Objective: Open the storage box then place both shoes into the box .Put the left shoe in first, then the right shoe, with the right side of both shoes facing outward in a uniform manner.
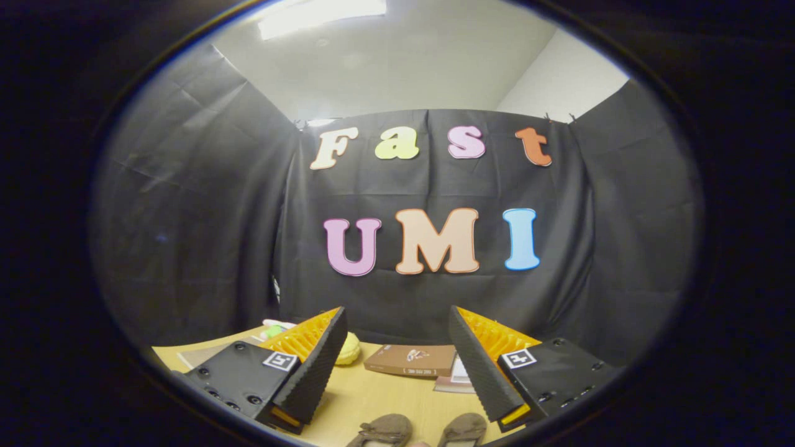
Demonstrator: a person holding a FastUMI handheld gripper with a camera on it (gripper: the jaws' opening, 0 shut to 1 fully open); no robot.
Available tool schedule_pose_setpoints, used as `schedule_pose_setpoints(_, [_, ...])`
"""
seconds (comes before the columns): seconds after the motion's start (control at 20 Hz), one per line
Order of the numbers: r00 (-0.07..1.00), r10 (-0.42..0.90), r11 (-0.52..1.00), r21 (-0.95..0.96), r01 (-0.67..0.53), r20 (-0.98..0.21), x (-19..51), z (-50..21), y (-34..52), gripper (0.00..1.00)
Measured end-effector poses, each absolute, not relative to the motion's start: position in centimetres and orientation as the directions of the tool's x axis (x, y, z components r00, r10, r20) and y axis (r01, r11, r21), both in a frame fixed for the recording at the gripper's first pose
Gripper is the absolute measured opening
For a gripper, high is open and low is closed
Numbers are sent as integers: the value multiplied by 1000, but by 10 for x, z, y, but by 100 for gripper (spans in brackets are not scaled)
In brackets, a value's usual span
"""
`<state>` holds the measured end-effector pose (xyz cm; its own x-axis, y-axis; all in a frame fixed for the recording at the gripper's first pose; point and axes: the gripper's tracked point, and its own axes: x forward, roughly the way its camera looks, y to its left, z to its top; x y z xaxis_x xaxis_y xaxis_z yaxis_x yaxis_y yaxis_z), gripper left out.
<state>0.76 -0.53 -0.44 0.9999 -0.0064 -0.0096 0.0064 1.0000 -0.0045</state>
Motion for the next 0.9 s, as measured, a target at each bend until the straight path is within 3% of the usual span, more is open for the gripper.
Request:
schedule_pose_setpoints(0.65, [999, -36, 999, 6, 36, -24, 9, -12, -11, 100])
schedule_pose_setpoints(0.9, [997, 22, 997, 72, -17, -69, 11, -23, 2, 100])
